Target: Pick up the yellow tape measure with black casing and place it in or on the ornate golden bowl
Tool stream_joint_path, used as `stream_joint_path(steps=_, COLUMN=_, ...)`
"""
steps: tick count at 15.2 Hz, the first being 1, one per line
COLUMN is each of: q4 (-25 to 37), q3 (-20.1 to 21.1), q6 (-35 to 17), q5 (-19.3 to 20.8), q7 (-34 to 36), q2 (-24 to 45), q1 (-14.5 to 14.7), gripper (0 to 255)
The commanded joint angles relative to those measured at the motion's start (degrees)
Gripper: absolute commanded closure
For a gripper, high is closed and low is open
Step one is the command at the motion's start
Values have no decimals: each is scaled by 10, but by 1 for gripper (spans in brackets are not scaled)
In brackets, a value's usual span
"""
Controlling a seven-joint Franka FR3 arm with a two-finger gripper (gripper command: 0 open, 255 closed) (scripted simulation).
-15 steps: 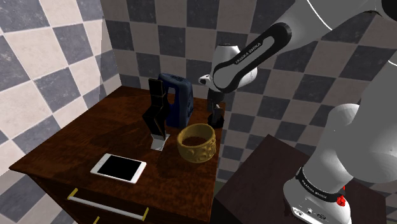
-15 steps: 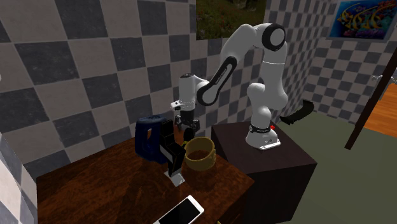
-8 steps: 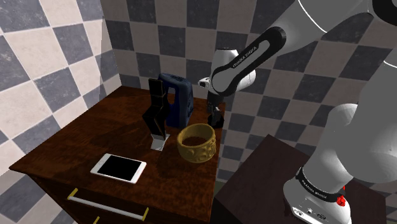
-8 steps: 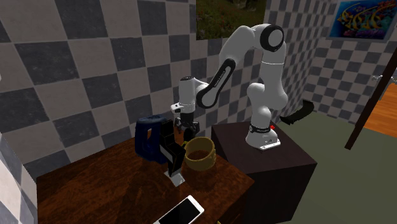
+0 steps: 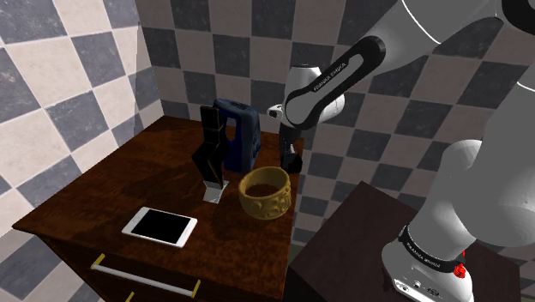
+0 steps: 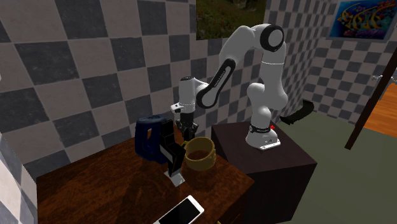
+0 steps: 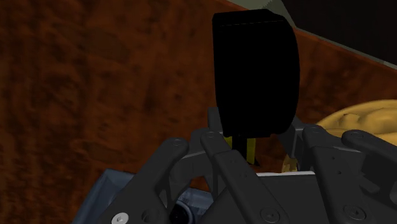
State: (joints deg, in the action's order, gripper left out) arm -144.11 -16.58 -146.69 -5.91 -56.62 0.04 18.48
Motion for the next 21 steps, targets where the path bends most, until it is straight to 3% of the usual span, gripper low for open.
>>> stream_joint_path(steps=1, q4=0, q3=0, q6=-1, q5=0, q7=0, q2=1, q1=0, gripper=255)
stream_joint_path(steps=4, q4=0, q3=0, q6=0, q5=0, q7=0, q2=0, q1=0, gripper=255)
stream_joint_path(steps=21, q4=43, q3=5, q6=141, q5=54, q7=45, q2=-104, q1=-8, gripper=255)
